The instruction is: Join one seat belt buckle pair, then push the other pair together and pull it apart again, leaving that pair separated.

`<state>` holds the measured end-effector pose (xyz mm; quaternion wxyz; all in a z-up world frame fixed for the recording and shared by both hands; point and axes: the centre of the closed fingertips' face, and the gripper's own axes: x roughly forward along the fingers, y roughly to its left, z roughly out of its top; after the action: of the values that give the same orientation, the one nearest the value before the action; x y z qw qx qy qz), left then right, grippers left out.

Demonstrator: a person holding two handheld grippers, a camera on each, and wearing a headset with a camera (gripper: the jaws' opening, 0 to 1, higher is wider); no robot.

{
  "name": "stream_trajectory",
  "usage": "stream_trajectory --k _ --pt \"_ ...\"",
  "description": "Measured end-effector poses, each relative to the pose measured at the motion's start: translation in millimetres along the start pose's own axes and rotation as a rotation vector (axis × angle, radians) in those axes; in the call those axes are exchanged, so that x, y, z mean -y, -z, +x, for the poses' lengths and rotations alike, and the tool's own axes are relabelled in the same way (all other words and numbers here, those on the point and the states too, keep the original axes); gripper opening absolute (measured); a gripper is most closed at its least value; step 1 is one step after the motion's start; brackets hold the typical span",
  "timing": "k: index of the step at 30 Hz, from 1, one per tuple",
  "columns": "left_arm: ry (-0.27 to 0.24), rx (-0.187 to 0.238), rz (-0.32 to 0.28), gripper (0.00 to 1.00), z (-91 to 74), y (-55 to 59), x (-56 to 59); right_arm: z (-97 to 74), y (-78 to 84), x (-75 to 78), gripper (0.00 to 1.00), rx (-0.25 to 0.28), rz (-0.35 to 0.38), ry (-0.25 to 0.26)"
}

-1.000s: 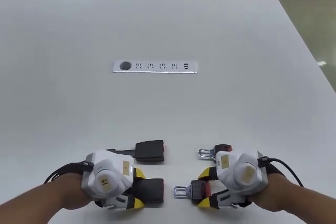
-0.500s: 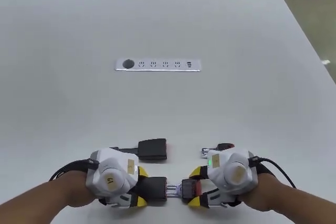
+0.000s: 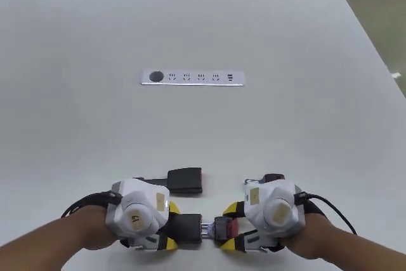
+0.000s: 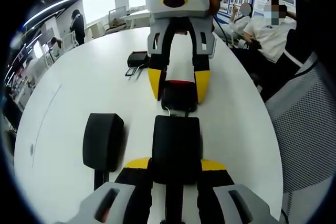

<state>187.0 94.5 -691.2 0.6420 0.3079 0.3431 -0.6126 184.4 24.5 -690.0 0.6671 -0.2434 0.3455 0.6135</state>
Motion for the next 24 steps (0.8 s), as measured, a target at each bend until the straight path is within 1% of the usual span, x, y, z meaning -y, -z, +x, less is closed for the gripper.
stream_trajectory --k 6,12,16,24 --pt "0.001 -0.008 0.005 0.33 0.9 1.0 -0.5 4.9 -2.6 0.8 0.32 0.017 -0.003 0.002" --pt "0.007 -0.013 0.012 0.33 1.4 1.3 -0.3 7.8 -1.3 2.3 0.32 0.011 -0.008 0.002" --pt "0.014 -0.021 0.025 0.33 2.5 0.6 -0.5 10.9 -6.9 2.1 0.32 0.008 -0.018 -0.005" --pt "0.013 -0.025 0.022 0.33 2.8 0.1 -0.2 11.3 -7.4 1.6 0.32 0.012 -0.015 -0.003"
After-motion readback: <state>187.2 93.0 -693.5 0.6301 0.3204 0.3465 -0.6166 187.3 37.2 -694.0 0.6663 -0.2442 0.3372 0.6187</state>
